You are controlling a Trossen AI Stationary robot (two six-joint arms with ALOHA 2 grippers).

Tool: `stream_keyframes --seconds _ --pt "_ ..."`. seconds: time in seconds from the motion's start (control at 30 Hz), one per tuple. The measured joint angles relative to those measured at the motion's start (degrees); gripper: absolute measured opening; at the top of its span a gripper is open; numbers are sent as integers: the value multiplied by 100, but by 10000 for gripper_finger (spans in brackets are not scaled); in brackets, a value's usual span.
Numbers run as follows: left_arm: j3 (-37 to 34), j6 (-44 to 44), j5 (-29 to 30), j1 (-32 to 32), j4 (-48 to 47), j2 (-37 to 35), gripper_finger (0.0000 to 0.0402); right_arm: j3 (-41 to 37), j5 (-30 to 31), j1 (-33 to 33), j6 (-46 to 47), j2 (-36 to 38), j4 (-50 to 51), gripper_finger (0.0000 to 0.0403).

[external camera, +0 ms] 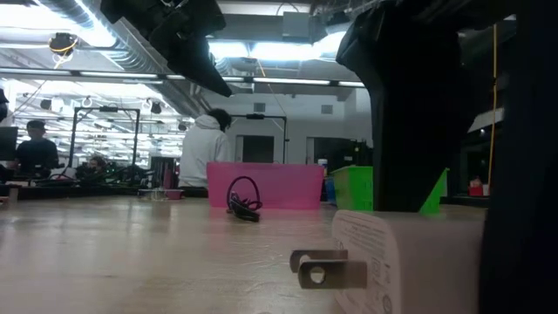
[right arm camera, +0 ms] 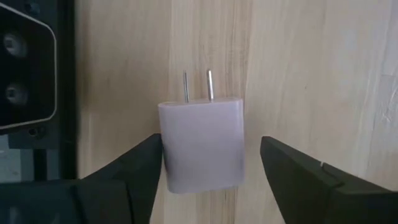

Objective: Pick and place items into bin
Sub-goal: Put the white charger adapter into the green bin

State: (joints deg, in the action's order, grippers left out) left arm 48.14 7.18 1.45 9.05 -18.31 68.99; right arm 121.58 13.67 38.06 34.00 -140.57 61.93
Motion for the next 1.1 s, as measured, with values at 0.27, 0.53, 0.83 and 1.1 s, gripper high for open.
stream_keyframes --seconds 0.27,0.53,0.83,1.1 --pt "0 0 0 1 0 0 1 0 -24 -9 -28 0 2 159" --pt "0 0 0 0 0 0 4 0 -88 -25 -156 9 13 141" --pt "0 2 0 1 0 0 5 -4 -237 -149 -445 237 320 124" --pt "0 25 1 -1 0 0 1 -2 106 -314 -616 634 783 31"
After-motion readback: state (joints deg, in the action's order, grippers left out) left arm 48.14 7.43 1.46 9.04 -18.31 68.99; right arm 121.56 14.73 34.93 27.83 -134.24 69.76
